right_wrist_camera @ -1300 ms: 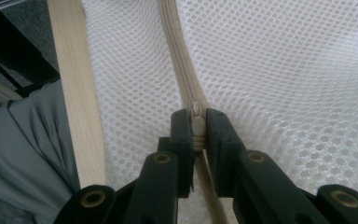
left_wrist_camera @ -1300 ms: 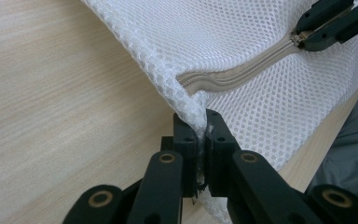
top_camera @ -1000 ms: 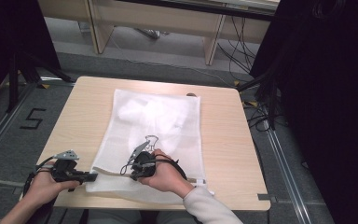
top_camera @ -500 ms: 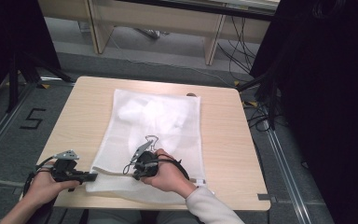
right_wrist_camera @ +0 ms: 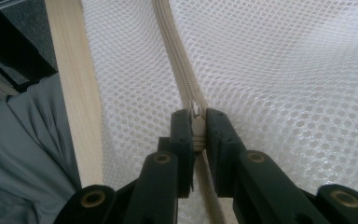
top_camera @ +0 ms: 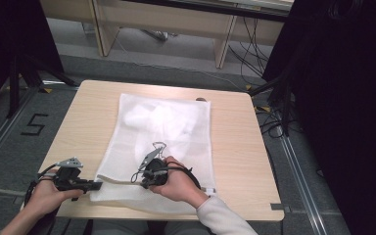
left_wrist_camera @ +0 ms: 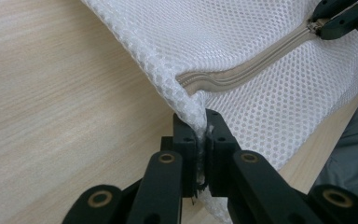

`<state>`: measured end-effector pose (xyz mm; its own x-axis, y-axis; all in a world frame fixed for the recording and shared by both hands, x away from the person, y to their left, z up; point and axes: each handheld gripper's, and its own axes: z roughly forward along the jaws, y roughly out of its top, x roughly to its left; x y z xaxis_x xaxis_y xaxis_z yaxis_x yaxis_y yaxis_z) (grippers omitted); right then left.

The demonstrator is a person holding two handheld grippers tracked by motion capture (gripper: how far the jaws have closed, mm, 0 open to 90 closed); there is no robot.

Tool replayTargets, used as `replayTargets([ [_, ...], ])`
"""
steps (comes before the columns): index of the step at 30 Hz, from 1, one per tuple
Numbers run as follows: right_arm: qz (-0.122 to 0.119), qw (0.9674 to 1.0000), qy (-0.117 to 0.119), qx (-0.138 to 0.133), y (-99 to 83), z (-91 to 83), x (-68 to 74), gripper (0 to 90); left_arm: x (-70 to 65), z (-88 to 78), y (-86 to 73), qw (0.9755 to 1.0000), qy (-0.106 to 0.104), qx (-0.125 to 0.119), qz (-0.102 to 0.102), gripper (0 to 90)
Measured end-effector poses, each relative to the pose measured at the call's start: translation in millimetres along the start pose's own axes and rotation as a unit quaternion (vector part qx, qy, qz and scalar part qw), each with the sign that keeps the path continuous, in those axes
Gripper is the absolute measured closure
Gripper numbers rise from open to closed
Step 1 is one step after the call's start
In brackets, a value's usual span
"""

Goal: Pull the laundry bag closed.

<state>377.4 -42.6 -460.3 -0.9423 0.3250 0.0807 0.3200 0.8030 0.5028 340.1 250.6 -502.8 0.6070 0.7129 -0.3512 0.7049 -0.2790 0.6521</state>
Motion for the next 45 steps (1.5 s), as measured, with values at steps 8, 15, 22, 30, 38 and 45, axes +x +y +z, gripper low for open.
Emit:
replayTargets([
  [8,0.005,1.0,0.004,-0.002,-3.0,-2.6,-2.0,82.5,-0.1,0.1,0.0,1.0,0.001,0.001,-0.001,84.5],
  [15,0.004,1.0,0.003,-0.006,-3.4,-3.7,-2.5,82.5,-0.1,0.4,0.0,1.0,0.001,-0.002,-0.003,84.4],
  [22,0.007,0.9999,-0.001,-0.009,-8.2,-7.2,-5.1,82.5,0.8,-1.0,0.8,0.9999,0.001,0.012,0.001,84.5],
  [30,0.012,0.9999,-0.002,-0.007,-12.1,-11.4,-6.6,82.5,0.7,-1.1,0.8,0.9999,0.0,0.013,-0.001,84.6],
  [38,0.015,0.9998,-0.008,-0.01,-16.0,-14.6,-8.5,82.5,0.7,-1.0,0.8,0.9999,0.002,0.014,-0.001,84.6],
  [45,0.016,0.9998,-0.009,-0.006,-18.8,-16.7,-8.4,82.5,0.7,-0.3,0.8,0.9999,0.004,0.015,0.002,84.6],
])
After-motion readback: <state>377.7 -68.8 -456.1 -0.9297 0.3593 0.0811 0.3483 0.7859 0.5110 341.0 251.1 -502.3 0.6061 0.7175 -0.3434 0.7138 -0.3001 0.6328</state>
